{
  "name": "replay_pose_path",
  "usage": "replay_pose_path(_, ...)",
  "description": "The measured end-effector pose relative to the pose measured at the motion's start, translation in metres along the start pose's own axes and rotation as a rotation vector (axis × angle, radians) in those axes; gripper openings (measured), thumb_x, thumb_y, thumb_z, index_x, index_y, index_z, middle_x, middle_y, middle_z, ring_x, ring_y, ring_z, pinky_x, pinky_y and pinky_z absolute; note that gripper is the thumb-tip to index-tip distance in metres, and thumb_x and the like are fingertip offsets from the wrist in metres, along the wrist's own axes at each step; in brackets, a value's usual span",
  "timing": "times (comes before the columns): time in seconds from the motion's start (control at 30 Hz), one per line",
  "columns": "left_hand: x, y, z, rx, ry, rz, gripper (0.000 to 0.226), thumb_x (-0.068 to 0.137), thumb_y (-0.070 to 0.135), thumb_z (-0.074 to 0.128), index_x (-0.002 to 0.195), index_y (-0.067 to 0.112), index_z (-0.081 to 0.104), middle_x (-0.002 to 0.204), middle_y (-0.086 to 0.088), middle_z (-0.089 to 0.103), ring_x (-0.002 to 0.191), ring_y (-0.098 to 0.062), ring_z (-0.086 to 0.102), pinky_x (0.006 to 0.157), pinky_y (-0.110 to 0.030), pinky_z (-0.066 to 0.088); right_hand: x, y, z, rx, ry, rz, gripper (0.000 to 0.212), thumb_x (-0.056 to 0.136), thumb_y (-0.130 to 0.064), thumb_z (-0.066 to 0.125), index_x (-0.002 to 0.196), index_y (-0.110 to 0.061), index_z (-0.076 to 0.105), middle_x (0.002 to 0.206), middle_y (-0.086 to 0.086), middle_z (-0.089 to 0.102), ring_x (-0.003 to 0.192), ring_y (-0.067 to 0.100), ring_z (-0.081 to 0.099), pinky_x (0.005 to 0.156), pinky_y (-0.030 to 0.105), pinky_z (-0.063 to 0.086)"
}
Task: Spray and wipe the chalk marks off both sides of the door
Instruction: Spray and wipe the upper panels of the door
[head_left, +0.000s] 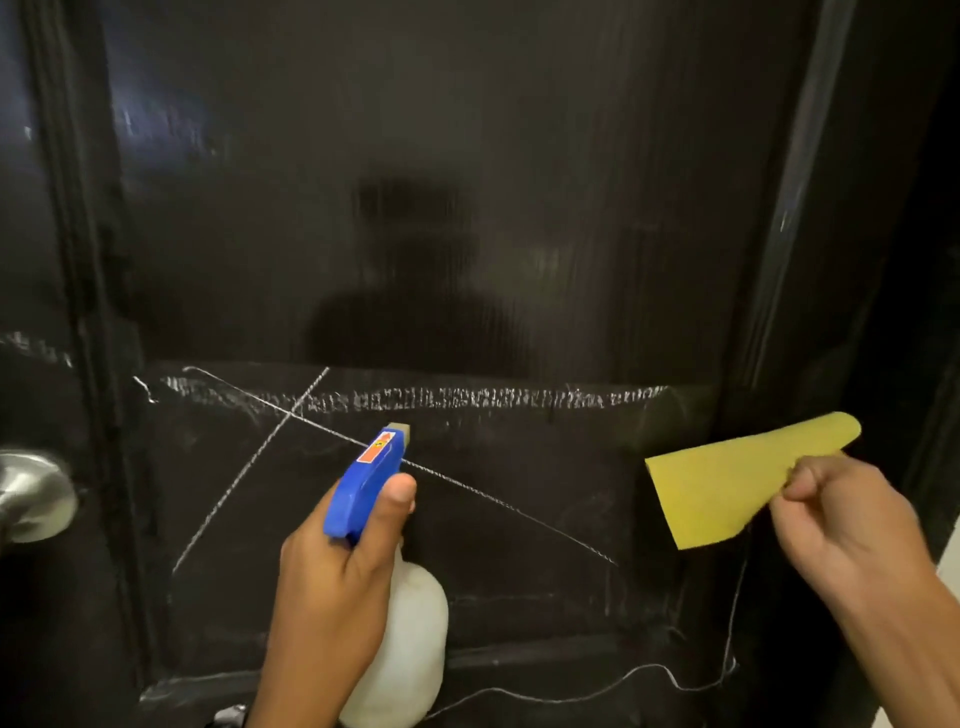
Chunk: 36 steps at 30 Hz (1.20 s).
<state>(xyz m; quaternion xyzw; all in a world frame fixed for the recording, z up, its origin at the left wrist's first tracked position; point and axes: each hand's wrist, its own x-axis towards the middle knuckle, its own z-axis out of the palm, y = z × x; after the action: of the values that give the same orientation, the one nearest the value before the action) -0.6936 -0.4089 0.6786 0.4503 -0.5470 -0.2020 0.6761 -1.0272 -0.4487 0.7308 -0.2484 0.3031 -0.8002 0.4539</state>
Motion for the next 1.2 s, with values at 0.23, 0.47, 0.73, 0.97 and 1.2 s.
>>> replay_pose_path(0.23,0.007,-0.030,0.022,-0.087,-0.108,0.067,0.064,0.065,0.094,0.042,0.094,0.045,0.070,0.081,0.003,0.071,0.078,-0.018,0.067,0.086,-0.053,0.054,0.020,0.040,0.003,-0.607,-0.085,-0.513,0.018,0.090,-0.017,0.073,0.103,-0.026,0.064,0.109,0.000,0.068,0.105,0.019,0.067,0.088,0.035,0.057)
replay_pose_path(0.47,-0.005,-0.065,0.023,-0.004,-0.141,0.204,0.086,0.073,0.093,0.042,0.078,0.011,0.068,0.074,0.000,0.072,0.075,-0.024,0.068,0.085,-0.052,0.055,0.054,0.060,0.028,-1.044,0.057,-1.022,0.067,0.087,-0.064,0.062,0.137,-0.022,0.044,0.148,0.009,0.036,0.140,0.034,0.029,0.114,0.056,0.030)
replay_pose_path(0.73,-0.021,-0.088,0.024,-0.109,-0.140,0.241,0.071,0.080,0.083,0.053,0.072,0.012,0.061,0.065,-0.001,0.068,0.060,-0.019,0.057,0.071,-0.037,0.050,0.055,0.076,0.023,-1.173,0.073,-1.135,0.073,0.093,-0.065,0.052,0.148,-0.020,0.036,0.153,0.014,0.031,0.143,0.038,0.024,0.115,0.056,0.024)
replay_pose_path(0.97,-0.023,-0.051,0.021,-0.084,-0.089,0.253,0.077,0.079,0.084,0.052,0.074,0.009,0.066,0.065,-0.002,0.069,0.058,-0.015,0.057,0.069,-0.035,0.047,0.052,0.068,0.017,-1.211,0.017,-1.114,0.070,0.097,-0.057,0.052,0.153,-0.019,0.033,0.151,0.013,0.034,0.142,0.038,0.026,0.112,0.057,0.027)
replay_pose_path(1.2,-0.028,-0.031,0.014,-0.045,-0.125,0.246,0.068,0.083,0.079,0.049,0.078,0.013,0.064,0.074,-0.004,0.070,0.064,-0.016,0.056,0.067,-0.033,0.045,0.044,0.058,-0.006,-1.105,-0.085,-1.080,0.032,0.101,-0.045,0.043,0.087,-0.019,0.054,0.089,0.002,0.059,0.087,0.025,0.058,0.090,0.058,0.049)
